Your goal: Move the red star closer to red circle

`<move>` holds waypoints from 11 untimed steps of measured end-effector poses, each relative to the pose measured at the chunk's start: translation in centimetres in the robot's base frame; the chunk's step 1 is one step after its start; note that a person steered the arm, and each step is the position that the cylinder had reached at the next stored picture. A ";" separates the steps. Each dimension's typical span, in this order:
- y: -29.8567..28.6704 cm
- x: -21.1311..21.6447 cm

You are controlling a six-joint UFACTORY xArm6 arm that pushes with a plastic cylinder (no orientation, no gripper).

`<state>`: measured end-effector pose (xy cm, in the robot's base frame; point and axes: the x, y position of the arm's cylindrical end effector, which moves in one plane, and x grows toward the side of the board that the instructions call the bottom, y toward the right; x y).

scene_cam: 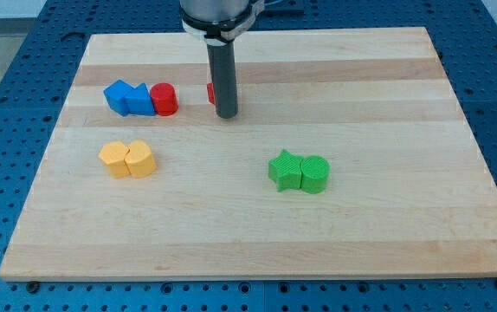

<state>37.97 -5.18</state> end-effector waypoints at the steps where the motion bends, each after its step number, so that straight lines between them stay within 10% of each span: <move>1: 2.5 1.4; 4: 6.8 -6.3; 11: 1.4 -3.8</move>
